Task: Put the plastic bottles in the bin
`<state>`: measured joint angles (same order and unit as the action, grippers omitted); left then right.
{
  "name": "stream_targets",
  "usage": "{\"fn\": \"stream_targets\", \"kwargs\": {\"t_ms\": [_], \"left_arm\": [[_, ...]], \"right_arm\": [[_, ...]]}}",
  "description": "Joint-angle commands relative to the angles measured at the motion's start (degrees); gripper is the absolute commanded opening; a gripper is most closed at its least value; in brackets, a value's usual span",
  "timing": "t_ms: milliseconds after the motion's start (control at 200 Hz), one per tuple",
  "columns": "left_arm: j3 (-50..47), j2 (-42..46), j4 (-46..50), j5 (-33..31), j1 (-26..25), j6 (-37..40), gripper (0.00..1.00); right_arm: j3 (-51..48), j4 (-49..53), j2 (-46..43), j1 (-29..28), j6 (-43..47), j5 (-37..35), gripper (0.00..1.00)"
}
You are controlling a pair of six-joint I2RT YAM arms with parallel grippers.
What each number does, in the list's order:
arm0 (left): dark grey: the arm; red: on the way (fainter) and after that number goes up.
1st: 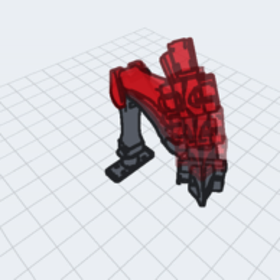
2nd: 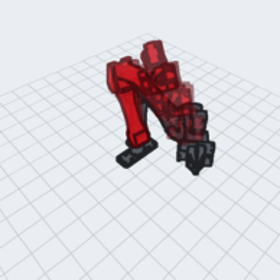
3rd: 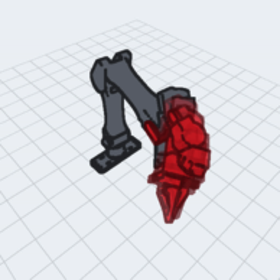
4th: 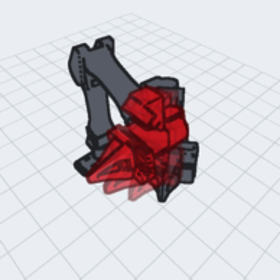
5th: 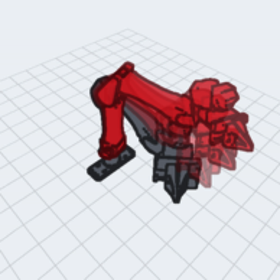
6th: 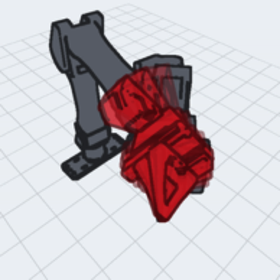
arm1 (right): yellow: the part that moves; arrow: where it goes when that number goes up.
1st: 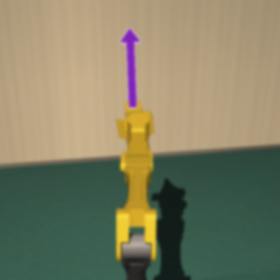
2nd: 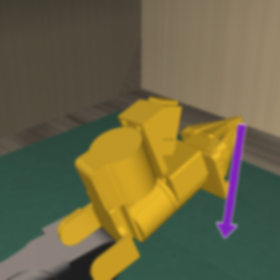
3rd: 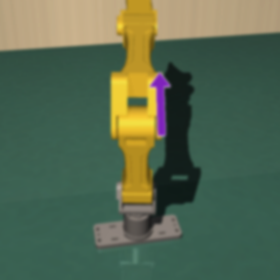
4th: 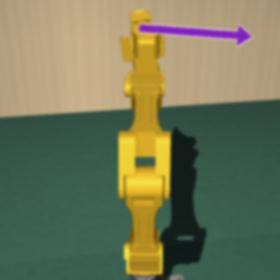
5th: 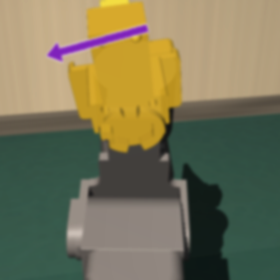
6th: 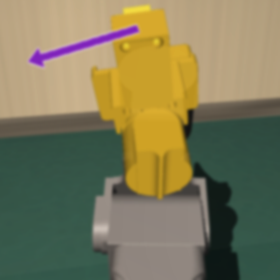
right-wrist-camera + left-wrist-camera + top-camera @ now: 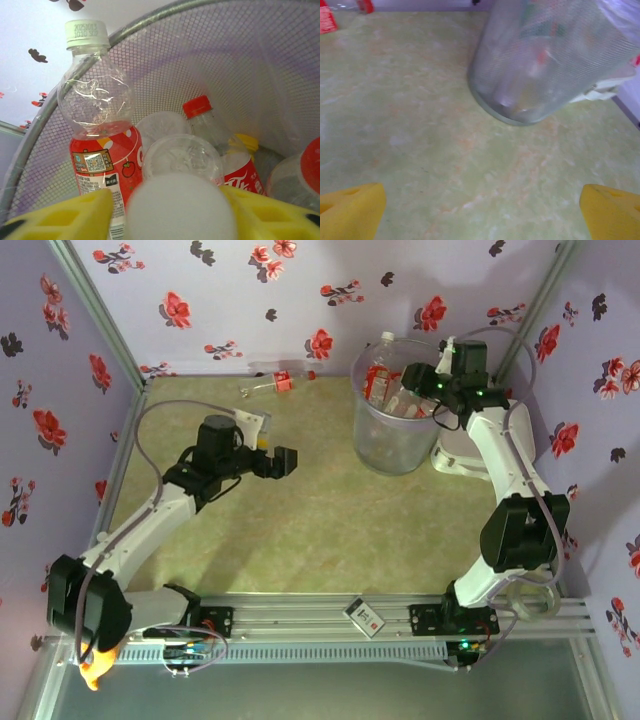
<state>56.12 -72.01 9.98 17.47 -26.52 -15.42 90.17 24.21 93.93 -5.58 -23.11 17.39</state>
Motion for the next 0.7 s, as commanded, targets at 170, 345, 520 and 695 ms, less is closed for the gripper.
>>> {"fn": "stream_targets", "kwargs": {"t_ms": [170,345,520,695], "left_arm": [[12.3,-11.6,7.1,-4.9,6.8,7.6,1.00],[19.7,-20.9,7.2,-5.5,10.4,11.5,1.00],[29.0,-31.6,4.5,-5.3,13.9,13.2,1.00],[45.3,-45.8,7.7,-4.5,16.3,16.9,1.00]], "right_arm": [[8.6,8.1,-3.7,-0.2,5.8,-1.5,0.86],[8.2,10.2,-8.9,1.0,8.2,-5.8,0.90],[2.9,10.8,-15.2,1.1,8.9,-5.3,0.89],[-3.8,12.8,-21.4,1.5,10.3,-8.4,0.89]]}}
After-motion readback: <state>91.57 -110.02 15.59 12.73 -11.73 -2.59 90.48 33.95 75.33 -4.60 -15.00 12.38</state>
